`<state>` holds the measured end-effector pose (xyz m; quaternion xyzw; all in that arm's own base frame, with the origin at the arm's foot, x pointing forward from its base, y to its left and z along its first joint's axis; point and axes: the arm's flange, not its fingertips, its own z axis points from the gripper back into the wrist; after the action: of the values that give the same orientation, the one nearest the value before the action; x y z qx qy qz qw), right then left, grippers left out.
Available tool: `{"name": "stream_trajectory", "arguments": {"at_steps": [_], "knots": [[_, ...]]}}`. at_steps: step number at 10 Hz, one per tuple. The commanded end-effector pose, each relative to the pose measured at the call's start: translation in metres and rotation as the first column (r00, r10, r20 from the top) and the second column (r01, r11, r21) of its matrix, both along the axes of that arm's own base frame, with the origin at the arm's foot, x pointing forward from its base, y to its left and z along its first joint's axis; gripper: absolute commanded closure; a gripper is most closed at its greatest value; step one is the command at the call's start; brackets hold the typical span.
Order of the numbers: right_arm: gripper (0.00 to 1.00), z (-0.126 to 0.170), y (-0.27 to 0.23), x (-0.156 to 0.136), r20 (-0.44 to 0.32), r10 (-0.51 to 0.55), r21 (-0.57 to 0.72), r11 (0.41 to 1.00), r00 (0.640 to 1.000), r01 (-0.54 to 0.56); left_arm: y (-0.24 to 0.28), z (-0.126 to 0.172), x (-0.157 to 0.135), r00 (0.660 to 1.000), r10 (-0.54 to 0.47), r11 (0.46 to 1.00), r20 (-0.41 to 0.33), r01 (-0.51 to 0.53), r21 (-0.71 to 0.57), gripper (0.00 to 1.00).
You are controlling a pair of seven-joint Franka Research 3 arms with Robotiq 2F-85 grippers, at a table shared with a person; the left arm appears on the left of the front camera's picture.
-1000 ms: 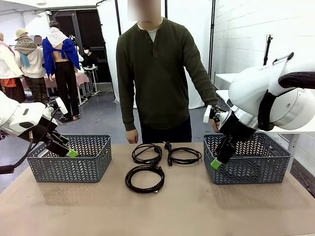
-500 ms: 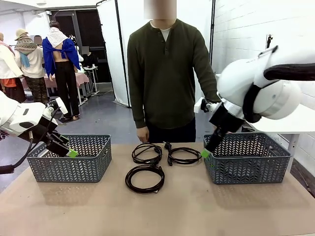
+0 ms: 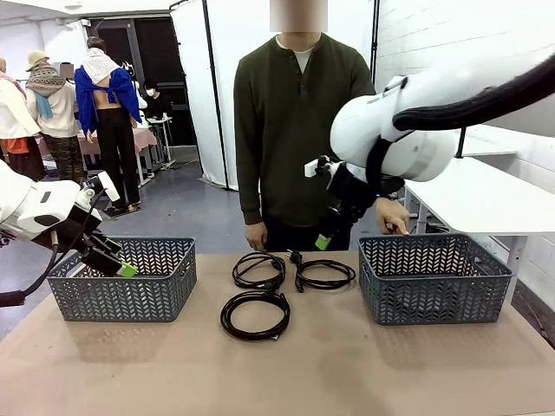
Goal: Organize the cables according to human instructions.
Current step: Pick up a bundle of cables and place it in the basket indicated by the human.
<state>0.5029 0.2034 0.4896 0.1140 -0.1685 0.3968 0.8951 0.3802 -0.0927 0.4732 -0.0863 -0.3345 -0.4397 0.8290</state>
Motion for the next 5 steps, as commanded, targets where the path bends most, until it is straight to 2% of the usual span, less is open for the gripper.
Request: {"name": "stream_trajectory", "arguments": {"at_steps": [1,3,5], "knots": [[0.00,-0.003,0.022,0.036,-0.011,-0.093,-0.052,0.994,0.996,0.092,0.002,-0.002,0.002,1.000,0.001,1.000,-0.001,-0.001,-0.008,0.00],[0.00,-0.012,0.033,0.058,-0.027,-0.159,-0.049,0.986,0.987,0.157,0.002,-0.002,0.002,1.000,0.001,1.000,-0.001,-0.001,-0.008,0.00],[0.00,-0.023,0.038,0.067,-0.045,-0.183,-0.061,0.982,0.982,0.180,0.002,-0.002,0.002,1.000,0.001,1.000,-0.001,-0.001,-0.008,0.00]]}}
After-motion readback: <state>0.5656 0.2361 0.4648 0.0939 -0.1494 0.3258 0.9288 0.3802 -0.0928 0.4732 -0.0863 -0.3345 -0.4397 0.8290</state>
